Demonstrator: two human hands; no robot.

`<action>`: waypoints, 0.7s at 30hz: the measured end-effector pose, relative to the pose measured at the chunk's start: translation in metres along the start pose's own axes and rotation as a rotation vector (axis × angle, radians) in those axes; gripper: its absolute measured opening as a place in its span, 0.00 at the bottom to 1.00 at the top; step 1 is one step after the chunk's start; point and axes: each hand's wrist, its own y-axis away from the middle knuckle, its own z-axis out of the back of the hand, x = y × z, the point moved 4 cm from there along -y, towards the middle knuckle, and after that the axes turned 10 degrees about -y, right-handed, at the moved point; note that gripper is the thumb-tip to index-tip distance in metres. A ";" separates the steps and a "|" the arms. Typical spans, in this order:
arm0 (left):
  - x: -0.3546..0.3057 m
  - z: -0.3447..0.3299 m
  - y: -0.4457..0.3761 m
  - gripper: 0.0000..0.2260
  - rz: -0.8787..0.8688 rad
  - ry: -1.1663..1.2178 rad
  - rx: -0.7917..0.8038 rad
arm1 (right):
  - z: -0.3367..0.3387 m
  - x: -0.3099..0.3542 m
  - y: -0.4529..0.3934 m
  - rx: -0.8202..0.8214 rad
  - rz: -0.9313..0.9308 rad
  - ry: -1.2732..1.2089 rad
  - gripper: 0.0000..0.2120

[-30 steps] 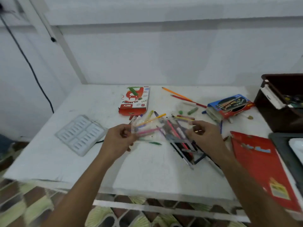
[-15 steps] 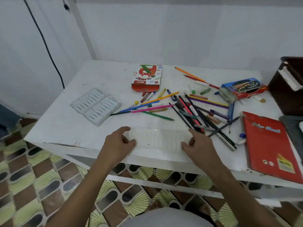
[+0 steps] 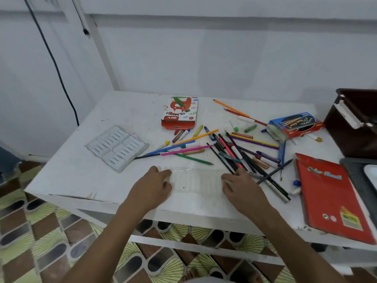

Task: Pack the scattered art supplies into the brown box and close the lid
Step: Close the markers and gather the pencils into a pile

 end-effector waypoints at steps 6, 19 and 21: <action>0.006 0.006 -0.010 0.18 -0.015 0.025 0.015 | 0.003 0.001 -0.012 0.056 -0.003 0.022 0.13; 0.029 0.059 -0.082 0.16 0.106 -0.030 -0.088 | 0.013 0.066 -0.093 0.032 0.232 -0.016 0.12; 0.032 0.060 -0.096 0.17 0.114 -0.053 -0.060 | 0.007 0.077 -0.112 0.045 0.256 -0.031 0.11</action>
